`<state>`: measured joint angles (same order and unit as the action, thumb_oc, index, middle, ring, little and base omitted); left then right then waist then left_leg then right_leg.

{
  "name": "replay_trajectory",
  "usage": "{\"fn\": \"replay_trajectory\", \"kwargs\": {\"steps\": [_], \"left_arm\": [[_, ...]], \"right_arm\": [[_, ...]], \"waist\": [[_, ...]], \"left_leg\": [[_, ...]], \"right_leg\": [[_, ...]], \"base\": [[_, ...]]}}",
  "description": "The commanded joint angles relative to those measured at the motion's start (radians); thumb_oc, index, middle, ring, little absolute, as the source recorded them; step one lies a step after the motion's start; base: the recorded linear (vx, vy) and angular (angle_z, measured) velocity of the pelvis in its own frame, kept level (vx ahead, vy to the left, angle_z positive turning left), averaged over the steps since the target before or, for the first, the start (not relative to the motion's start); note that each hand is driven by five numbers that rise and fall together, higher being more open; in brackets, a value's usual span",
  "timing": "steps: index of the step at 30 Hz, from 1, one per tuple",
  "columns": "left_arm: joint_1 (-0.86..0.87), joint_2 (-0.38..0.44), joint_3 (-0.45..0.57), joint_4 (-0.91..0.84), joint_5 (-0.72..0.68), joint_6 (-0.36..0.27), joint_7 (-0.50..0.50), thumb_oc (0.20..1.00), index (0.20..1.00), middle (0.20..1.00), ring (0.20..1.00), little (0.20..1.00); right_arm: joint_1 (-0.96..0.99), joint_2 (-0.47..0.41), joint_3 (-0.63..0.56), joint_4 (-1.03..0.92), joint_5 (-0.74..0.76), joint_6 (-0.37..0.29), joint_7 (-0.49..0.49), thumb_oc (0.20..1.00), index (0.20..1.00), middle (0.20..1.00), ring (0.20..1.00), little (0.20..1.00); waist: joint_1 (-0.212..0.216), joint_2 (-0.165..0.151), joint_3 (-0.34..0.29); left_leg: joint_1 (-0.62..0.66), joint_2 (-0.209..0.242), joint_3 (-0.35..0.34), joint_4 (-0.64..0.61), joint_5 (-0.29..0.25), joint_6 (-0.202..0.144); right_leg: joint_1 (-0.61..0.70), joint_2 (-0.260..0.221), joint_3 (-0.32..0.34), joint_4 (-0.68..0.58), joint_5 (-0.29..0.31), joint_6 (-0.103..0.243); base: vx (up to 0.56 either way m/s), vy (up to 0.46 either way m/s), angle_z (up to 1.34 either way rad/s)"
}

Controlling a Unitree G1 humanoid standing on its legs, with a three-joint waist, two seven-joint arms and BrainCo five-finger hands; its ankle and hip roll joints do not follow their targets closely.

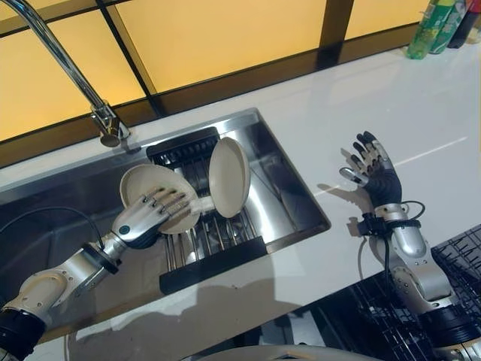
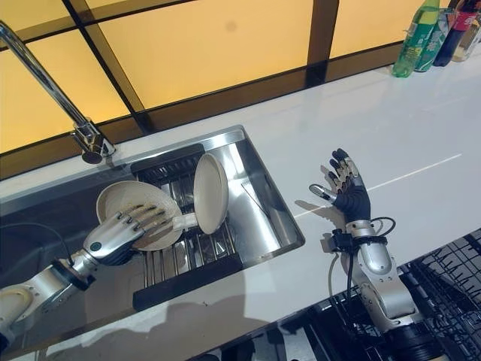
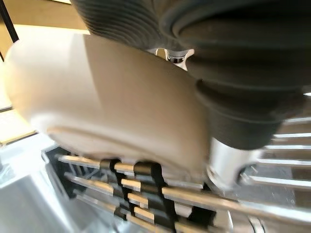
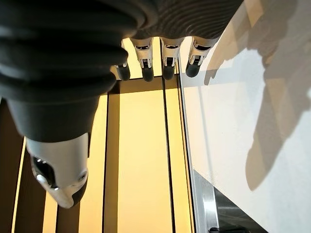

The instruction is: Pick up plates and place into dishwasher.

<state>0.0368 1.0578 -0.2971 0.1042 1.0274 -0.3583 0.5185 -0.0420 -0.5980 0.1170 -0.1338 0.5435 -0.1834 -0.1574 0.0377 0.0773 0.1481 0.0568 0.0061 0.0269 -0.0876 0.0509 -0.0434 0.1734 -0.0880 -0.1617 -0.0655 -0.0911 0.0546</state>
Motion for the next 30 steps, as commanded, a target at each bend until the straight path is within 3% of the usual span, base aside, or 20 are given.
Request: {"fn": "replay_trajectory", "kwargs": {"steps": [1, 19, 30], "left_arm": [[0.002, 0.023, 0.099, -0.024, -0.007, 0.003, 0.001, 0.2, 0.2, 0.2, 0.2, 0.2], [0.04, 0.037, 0.191, -0.03, 0.024, 0.015, 0.052, 0.2, 0.2, 0.2, 0.2, 0.2], [0.085, 0.023, 0.374, -0.087, 0.033, 0.055, 0.196, 0.2, 0.2, 0.2, 0.2, 0.2]], "right_arm": [[0.021, -0.02, 0.008, -0.027, 0.006, -0.031, 0.012, 1.0, 1.0, 1.0, 1.0, 1.0], [0.04, 0.004, 0.004, -0.038, 0.002, -0.025, -0.008, 1.0, 1.0, 1.0, 1.0, 1.0], [0.055, 0.028, -0.024, -0.064, -0.001, -0.014, -0.023, 1.0, 1.0, 1.0, 1.0, 1.0]], "waist": [[-0.013, -0.011, -0.052], [0.009, -0.024, -0.083], [0.037, -0.036, -0.109]], "left_leg": [[0.013, -0.004, 0.006, 0.008, -0.094, 0.004], [0.03, -0.001, -0.01, 0.0, -0.096, 0.001], [0.027, 0.001, -0.028, 0.0, -0.099, -0.004]], "right_leg": [[-0.118, -0.095, 0.033, 0.005, 0.094, 0.105], [-0.093, -0.09, 0.004, -0.003, 0.089, 0.105], [-0.084, -0.087, -0.022, -0.009, 0.085, 0.1]], "base": [[0.0, 0.0, 0.0], [0.0, -0.004, 0.01], [-0.01, -0.017, 0.01]]}}
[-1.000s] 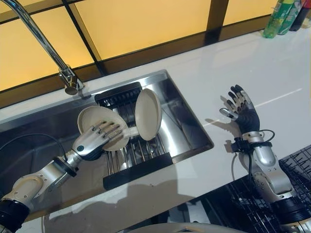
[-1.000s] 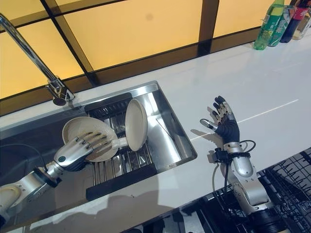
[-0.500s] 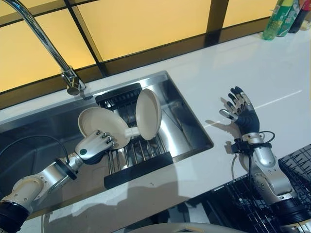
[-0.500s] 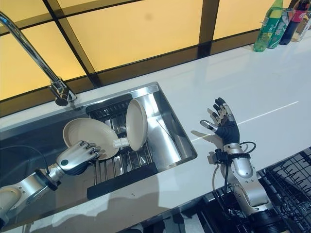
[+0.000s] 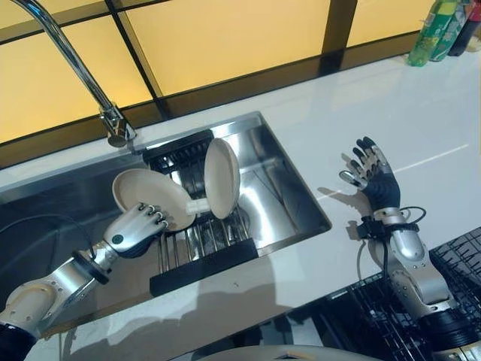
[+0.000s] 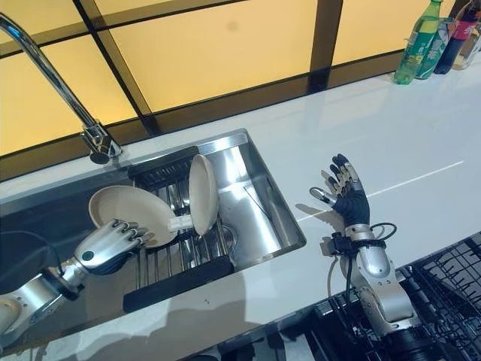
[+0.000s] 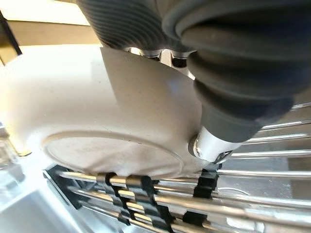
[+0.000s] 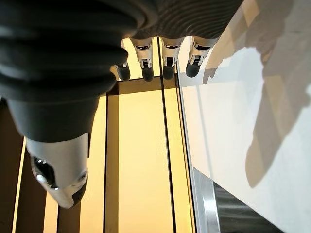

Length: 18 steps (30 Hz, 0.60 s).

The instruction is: Pick up plates and place into dishwasher.

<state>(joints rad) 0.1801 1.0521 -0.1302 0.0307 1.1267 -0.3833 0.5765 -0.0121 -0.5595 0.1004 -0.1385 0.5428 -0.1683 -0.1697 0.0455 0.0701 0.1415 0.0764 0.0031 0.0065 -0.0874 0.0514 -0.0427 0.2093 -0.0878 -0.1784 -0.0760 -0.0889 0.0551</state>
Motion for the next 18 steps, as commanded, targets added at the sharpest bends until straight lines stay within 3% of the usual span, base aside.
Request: {"fn": "replay_trajectory", "kwargs": {"steps": [1, 6, 11, 18], "left_arm": [[-0.06, 0.023, 0.218, -0.017, -0.069, 0.091, 0.15, 0.2, 0.2, 0.2, 0.2, 0.2], [-0.066, -0.004, 0.265, -0.047, -0.058, 0.115, 0.196, 0.2, 0.2, 0.2, 0.2, 0.2], [-0.059, -0.014, 0.302, -0.089, -0.011, 0.089, 0.198, 0.2, 0.2, 0.2, 0.2, 0.2], [-0.069, 0.05, 0.238, -0.151, 0.063, -0.065, 0.065, 0.2, 0.2, 0.2, 0.2, 0.2]], "right_arm": [[0.024, -0.008, -0.005, -0.061, 0.0, -0.028, -0.016, 1.0, 1.0, 1.0, 1.0, 1.0], [0.025, 0.009, -0.007, -0.07, -0.008, -0.023, -0.028, 1.0, 1.0, 1.0, 1.0, 1.0], [0.029, 0.019, -0.009, -0.079, -0.017, -0.019, -0.036, 1.0, 1.0, 1.0, 1.0, 1.0], [0.022, -0.013, -0.007, -0.082, 0.007, -0.013, -0.037, 1.0, 1.0, 1.0, 1.0, 1.0]], "waist": [[0.031, -0.031, -0.106], [0.041, -0.038, -0.119], [0.046, -0.041, -0.127], [0.04, -0.035, -0.126]], "left_leg": [[0.007, 0.005, -0.01, 0.0, -0.101, -0.005], [0.004, 0.006, -0.017, 0.0, -0.101, -0.008], [0.002, 0.008, -0.022, 0.0, -0.101, -0.011], [0.007, 0.012, -0.018, 0.0, -0.103, -0.015]], "right_leg": [[-0.119, -0.086, -0.008, 0.002, 0.082, 0.098], [-0.116, -0.083, -0.018, 0.0, 0.079, 0.095], [-0.117, -0.08, -0.026, 0.001, 0.077, 0.093], [-0.116, -0.076, -0.026, 0.0, 0.077, 0.095]], "base": [[-0.02, -0.038, 0.07], [-0.01, -0.032, 0.05], [-0.01, -0.024, 0.05], [0.0, -0.002, 0.0]]}}
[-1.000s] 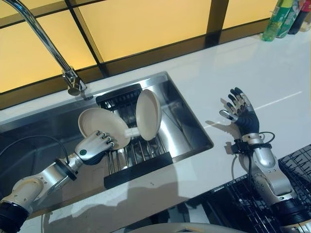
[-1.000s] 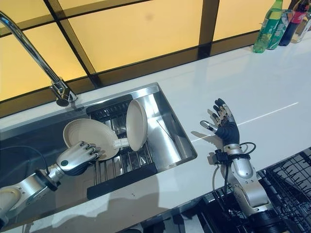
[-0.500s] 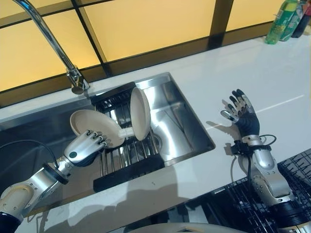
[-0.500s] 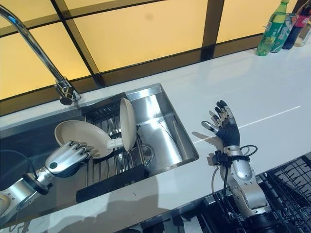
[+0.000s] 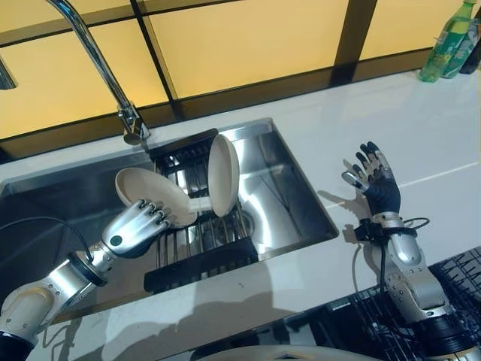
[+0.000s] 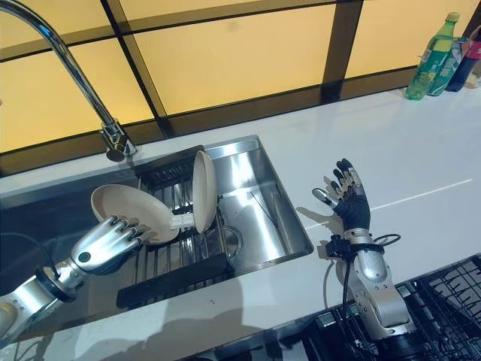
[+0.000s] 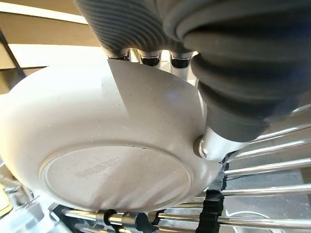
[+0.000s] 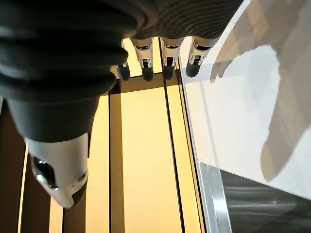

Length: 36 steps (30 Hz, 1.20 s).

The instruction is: Pick up plates and place into dishwasher.

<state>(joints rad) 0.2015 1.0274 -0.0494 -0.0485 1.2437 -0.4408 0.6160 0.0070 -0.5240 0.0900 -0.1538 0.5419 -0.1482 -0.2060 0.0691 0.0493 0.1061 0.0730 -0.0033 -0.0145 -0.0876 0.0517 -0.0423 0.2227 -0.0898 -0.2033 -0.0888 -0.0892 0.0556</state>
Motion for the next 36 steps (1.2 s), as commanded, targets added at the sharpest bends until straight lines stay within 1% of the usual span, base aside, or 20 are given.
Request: {"fn": "replay_trajectory", "kwargs": {"steps": [1, 2, 3, 5, 7, 9, 10, 12, 14, 20, 23, 26, 28, 29, 30, 33, 34, 36], "left_arm": [[-0.099, 0.092, 0.134, -0.081, -0.046, -0.039, -0.007, 0.2, 0.2, 0.2, 0.2, 0.2], [-0.112, 0.114, 0.098, -0.092, -0.043, -0.079, -0.058, 0.2, 0.2, 0.2, 0.2, 0.2], [-0.126, 0.133, 0.065, -0.097, -0.036, -0.102, -0.093, 0.2, 0.2, 0.2, 0.2, 0.2], [-0.157, 0.159, 0.006, -0.098, -0.047, -0.13, -0.145, 0.2, 0.2, 0.2, 0.2, 0.2], [-0.221, 0.203, -0.075, -0.094, -0.066, -0.168, -0.23, 0.2, 0.2, 0.2, 0.2, 0.2], [-0.275, 0.228, -0.137, -0.079, -0.085, -0.182, -0.276, 0.2, 0.2, 0.2, 0.2, 0.2], [-0.303, 0.241, -0.166, -0.072, -0.089, -0.181, -0.298, 0.2, 0.2, 0.2, 0.2, 0.2], [-0.351, 0.257, -0.21, -0.046, -0.091, -0.177, -0.312, 0.2, 0.2, 0.2, 0.2, 0.2], [-0.381, 0.266, -0.233, -0.026, -0.076, -0.173, -0.319, 0.2, 0.2, 0.2, 0.2, 0.2], [-0.45, 0.299, -0.264, -0.002, -0.072, -0.173, -0.388, 0.2, 0.2, 0.2, 0.2, 0.2], [-0.493, 0.319, -0.286, 0.013, -0.071, -0.159, -0.42, 0.2, 0.2, 0.2, 0.2, 0.2], [-0.524, 0.336, -0.296, 0.022, -0.077, -0.142, -0.48, 0.2, 0.2, 0.2, 0.2, 0.2], [-0.543, 0.35, -0.297, 0.013, -0.098, -0.136, -0.54, 0.2, 0.2, 0.2, 0.2, 0.2], [-0.548, 0.353, -0.298, 0.011, -0.105, -0.131, -0.555, 0.2, 0.2, 0.2, 0.2, 0.2], [-0.561, 0.362, -0.3, 0.008, -0.129, -0.11, -0.615, 0.2, 0.2, 0.2, 0.2, 0.2], [-0.574, 0.384, -0.298, 0.0, -0.189, -0.092, -0.743, 0.2, 0.2, 0.2, 0.2, 0.2], [-0.571, 0.393, -0.29, -0.012, -0.214, -0.082, -0.832, 0.2, 0.2, 0.2, 0.2, 0.2], [-0.564, 0.405, -0.281, -0.03, -0.275, -0.084, -0.941, 0.2, 0.2, 0.2, 0.2, 0.2]], "right_arm": [[0.001, -0.057, 0.006, -0.067, 0.015, -0.034, 0.001, 1.0, 1.0, 1.0, 1.0, 1.0], [-0.003, -0.068, 0.01, -0.065, 0.023, -0.036, 0.001, 1.0, 1.0, 1.0, 1.0, 1.0], [-0.008, -0.078, 0.015, -0.063, 0.031, -0.038, 0.0, 1.0, 1.0, 1.0, 1.0, 1.0], [-0.017, -0.092, 0.03, -0.058, 0.043, -0.044, -0.006, 1.0, 1.0, 1.0, 1.0, 1.0], [-0.03, -0.112, 0.053, -0.054, 0.06, -0.051, -0.019, 1.0, 1.0, 1.0, 1.0, 1.0], [-0.037, -0.121, 0.069, -0.047, 0.068, -0.057, -0.028, 1.0, 1.0, 1.0, 1.0, 1.0], [-0.042, -0.125, 0.08, -0.047, 0.072, -0.057, -0.037, 1.0, 1.0, 1.0, 1.0, 1.0], [-0.045, -0.131, 0.091, -0.049, 0.077, -0.058, -0.05, 1.0, 1.0, 1.0, 1.0, 1.0], [-0.045, -0.132, 0.096, -0.052, 0.082, -0.057, -0.057, 1.0, 1.0, 1.0, 1.0, 1.0], [-0.029, -0.127, 0.096, -0.054, 0.097, -0.071, -0.067, 1.0, 1.0, 1.0, 1.0, 1.0], [-0.029, -0.122, 0.102, -0.053, 0.101, -0.076, -0.076, 1.0, 1.0, 1.0, 1.0, 1.0], [-0.028, -0.112, 0.107, -0.055, 0.095, -0.08, -0.083, 1.0, 1.0, 1.0, 1.0, 1.0], [-0.027, -0.109, 0.109, -0.059, 0.094, -0.083, -0.089, 1.0, 1.0, 1.0, 1.0, 1.0], [-0.028, -0.108, 0.109, -0.059, 0.094, -0.084, -0.091, 1.0, 1.0, 1.0, 1.0, 1.0], [-0.029, -0.107, 0.11, -0.061, 0.095, -0.083, -0.095, 1.0, 1.0, 1.0, 1.0, 1.0], [-0.026, -0.104, 0.108, -0.069, 0.097, -0.082, -0.096, 1.0, 1.0, 1.0, 1.0, 1.0], [-0.027, -0.105, 0.106, -0.079, 0.097, -0.077, -0.103, 1.0, 1.0, 1.0, 1.0, 1.0], [-0.036, -0.107, 0.11, -0.086, 0.101, -0.073, -0.11, 1.0, 1.0, 1.0, 1.0, 1.0]], "waist": [[0.013, -0.012, -0.09], [0.009, -0.009, -0.088], [0.005, -0.007, -0.085], [-0.002, -0.003, -0.083], [-0.013, 0.001, -0.081], [-0.021, 0.004, -0.083], [-0.027, 0.006, -0.084], [-0.031, 0.01, -0.084], [-0.036, 0.013, -0.085], [-0.049, 0.027, -0.087], [-0.055, 0.035, -0.087], [-0.056, 0.044, -0.086], [-0.054, 0.048, -0.085], [-0.053, 0.049, -0.085], [-0.051, 0.052, -0.085], [-0.044, 0.055, -0.085], [-0.038, 0.057, -0.083], [-0.031, 0.06, -0.081]], "left_leg": [[0.011, 0.02, 0.006, 0.0, -0.104, -0.015], [0.013, 0.021, 0.008, 0.0, -0.104, -0.015], [0.015, 0.021, 0.01, 0.0, -0.103, -0.015], [0.018, 0.021, 0.014, 0.0, -0.104, -0.014], [0.022, 0.02, 0.021, 0.0, -0.105, -0.013], [0.025, 0.02, 0.026, 0.0, -0.106, -0.013], [0.026, 0.02, 0.03, 0.0, -0.107, -0.012], [0.027, 0.02, 0.035, 0.001, -0.107, -0.012], [0.028, 0.02, 0.04, 0.001, -0.108, -0.011], [0.028, 0.018, 0.048, 0.001, -0.11, -0.009], [0.027, 0.017, 0.049, 0.003, -0.11, -0.009], [0.025, 0.014, 0.051, 0.007, -0.112, -0.008], [0.021, 0.012, 0.049, 0.011, -0.112, -0.007], [0.021, 0.012, 0.048, 0.012, -0.112, -0.007], [0.02, 0.011, 0.047, 0.013, -0.112, -0.007], [0.018, 0.01, 0.043, 0.016, -0.112, -0.006], [0.016, 0.01, 0.039, 0.02, -0.112, -0.007], [0.012, 0.01, 0.035, 0.025, -0.112, -0.008]], "right_leg": [[-0.129, -0.073, 0.0, 0.013, 0.078, 0.095], [-0.129, -0.073, 0.002, 0.014, 0.078, 0.096], [-0.129, -0.073, 0.004, 0.014, 0.078, 0.097], [-0.129, -0.072, 0.008, 0.014, 0.078, 0.098], [-0.128, -0.071, 0.014, 0.013, 0.079, 0.1], [-0.128, -0.071, 0.02, 0.012, 0.08, 0.101], [-0.128, -0.071, 0.023, 0.011, 0.08, 0.102], [-0.129, -0.072, 0.028, 0.01, 0.081, 0.104], [-0.13, -0.073, 0.032, 0.009, 0.083, 0.104], [-0.136, -0.077, 0.044, 0.006, 0.088, 0.11], [-0.138, -0.081, 0.048, 0.004, 0.091, 0.112], [-0.14, -0.086, 0.049, 0.004, 0.091, 0.113], [-0.143, -0.09, 0.047, 0.007, 0.091, 0.114], [-0.143, -0.09, 0.046, 0.008, 0.091, 0.113], [-0.143, -0.092, 0.042, 0.009, 0.091, 0.113], [-0.142, -0.094, 0.036, 0.012, 0.09, 0.114], [-0.143, -0.095, 0.032, 0.015, 0.089, 0.113], [-0.143, -0.096, 0.024, 0.018, 0.088, 0.112]], "base": [[0.0, 0.0, 0.0], [0.0, 0.0, 0.0], [0.0, 0.0, 0.0], [0.0, 0.0, 0.0], [0.03, -0.036, 0.01], [0.03, -0.042, 0.0], [0.04, -0.049, -0.02], [0.02, -0.051, -0.01], [0.02, -0.059, -0.03], [0.01, -0.085, -0.03], [0.0, -0.074, 0.0], [-0.01, -0.053, 0.0], [-0.02, -0.053, -0.01], [-0.02, -0.053, 0.0], [-0.01, -0.045, 0.0], [-0.02, -0.05, 0.0], [-0.03, -0.048, 0.0], [-0.03, -0.048, 0.0]]}}
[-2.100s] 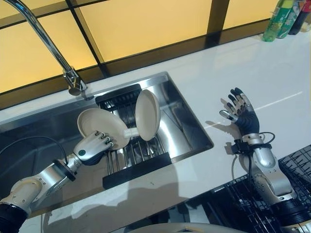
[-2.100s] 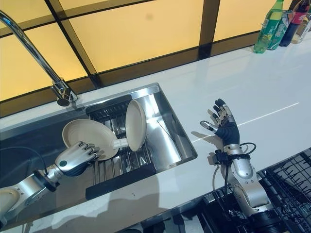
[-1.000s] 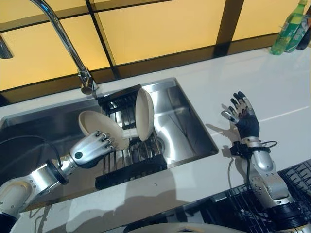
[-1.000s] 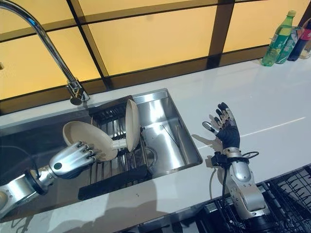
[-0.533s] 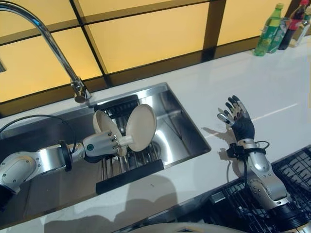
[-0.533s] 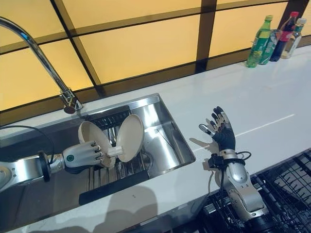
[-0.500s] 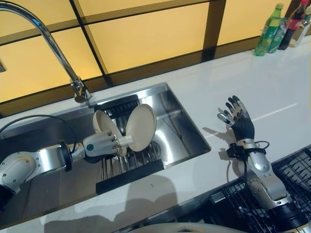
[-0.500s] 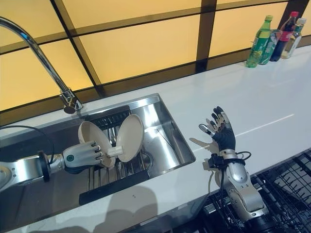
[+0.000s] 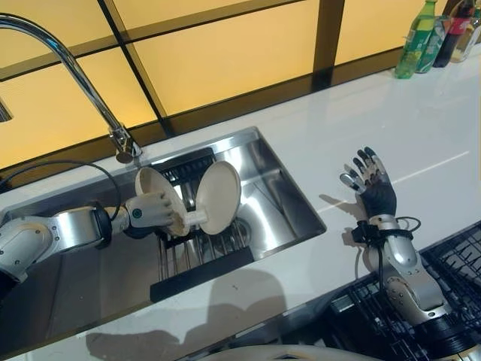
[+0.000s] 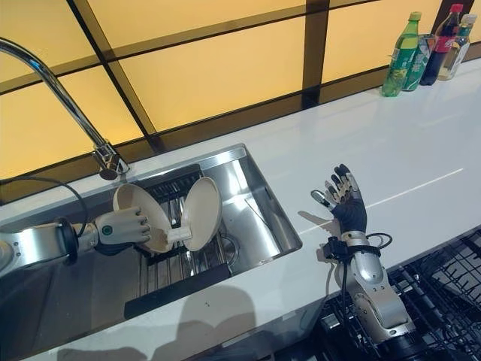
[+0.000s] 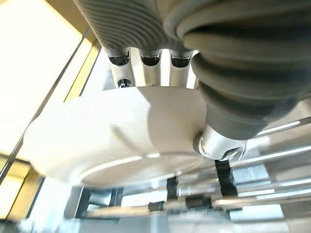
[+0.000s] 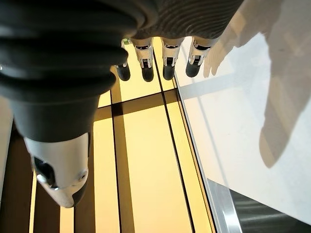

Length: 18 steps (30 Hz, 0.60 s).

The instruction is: Pick up plates and place into dishwasher.

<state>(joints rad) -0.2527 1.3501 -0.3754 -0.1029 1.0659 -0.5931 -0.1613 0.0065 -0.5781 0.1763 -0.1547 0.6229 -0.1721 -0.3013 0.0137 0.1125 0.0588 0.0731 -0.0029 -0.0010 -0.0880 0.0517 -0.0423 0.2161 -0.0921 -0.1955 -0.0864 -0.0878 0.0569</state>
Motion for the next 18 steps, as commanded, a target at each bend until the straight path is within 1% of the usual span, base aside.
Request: {"fn": "replay_trajectory", "kwargs": {"steps": [1, 4, 6, 9, 13, 18], "left_arm": [[-0.11, 0.086, 0.044, 0.012, -0.118, 0.069, -0.214, 0.2, 0.2, 0.2, 0.2, 0.2], [-0.118, 0.092, 0.033, -0.011, -0.17, 0.086, -0.336, 0.2, 0.2, 0.2, 0.2, 0.2], [-0.13, 0.097, 0.018, -0.022, -0.19, 0.112, -0.397, 0.2, 0.2, 0.2, 0.2, 0.2], [-0.142, 0.109, 0.013, -0.028, -0.186, 0.159, -0.449, 0.2, 0.2, 0.2, 0.2, 0.2], [-0.132, 0.124, 0.062, -0.049, -0.175, 0.172, -0.423, 0.2, 0.2, 0.2, 0.2, 0.2], [-0.166, 0.131, 0.071, -0.092, -0.178, 0.191, -0.318, 0.2, 0.2, 0.2, 0.2, 0.2]], "right_arm": [[-0.042, -0.054, 0.028, -0.089, 0.02, -0.047, -0.021, 1.0, 1.0, 1.0, 1.0, 1.0], [-0.058, -0.054, 0.043, -0.094, 0.027, -0.042, -0.041, 1.0, 1.0, 1.0, 1.0, 1.0], [-0.068, -0.057, 0.059, -0.099, 0.028, -0.044, -0.061, 1.0, 1.0, 1.0, 1.0, 1.0], [-0.068, -0.053, 0.073, -0.095, 0.024, -0.058, -0.068, 1.0, 1.0, 1.0, 1.0, 1.0], [-0.061, -0.036, 0.073, -0.096, 0.012, -0.066, -0.06, 1.0, 1.0, 1.0, 1.0, 1.0], [-0.069, -0.023, 0.08, -0.101, -0.007, -0.068, -0.07, 1.0, 1.0, 1.0, 1.0, 1.0]], "waist": [[0.027, -0.001, -0.031], [0.038, 0.001, -0.029], [0.046, 0.005, -0.025], [0.057, 0.012, -0.022], [0.067, 0.022, -0.021], [0.076, 0.024, -0.028]], "left_leg": [[0.01, 0.01, 0.019, 0.029, -0.112, -0.009], [0.006, 0.008, 0.01, 0.036, -0.112, -0.011], [-0.001, 0.007, 0.006, 0.042, -0.112, -0.013], [-0.008, 0.006, -0.002, 0.045, -0.11, -0.015], [-0.007, 0.007, -0.006, 0.038, -0.108, -0.02], [-0.014, 0.011, -0.011, 0.037, -0.106, -0.026]], "right_leg": [[-0.137, -0.094, 0.012, 0.019, 0.086, 0.111], [-0.137, -0.097, -0.001, 0.027, 0.083, 0.109], [-0.14, -0.098, -0.009, 0.032, 0.081, 0.107], [-0.141, -0.098, -0.02, 0.032, 0.082, 0.105], [-0.138, -0.097, -0.034, 0.027, 0.081, 0.103], [-0.14, -0.095, -0.05, 0.029, 0.074, 0.099]], "base": [[-0.03, -0.043, 0.01], [-0.01, -0.049, 0.01], [-0.03, -0.047, 0.02], [-0.04, -0.038, 0.02], [-0.05, -0.03, 0.03], [-0.03, -0.021, 0.0]]}}
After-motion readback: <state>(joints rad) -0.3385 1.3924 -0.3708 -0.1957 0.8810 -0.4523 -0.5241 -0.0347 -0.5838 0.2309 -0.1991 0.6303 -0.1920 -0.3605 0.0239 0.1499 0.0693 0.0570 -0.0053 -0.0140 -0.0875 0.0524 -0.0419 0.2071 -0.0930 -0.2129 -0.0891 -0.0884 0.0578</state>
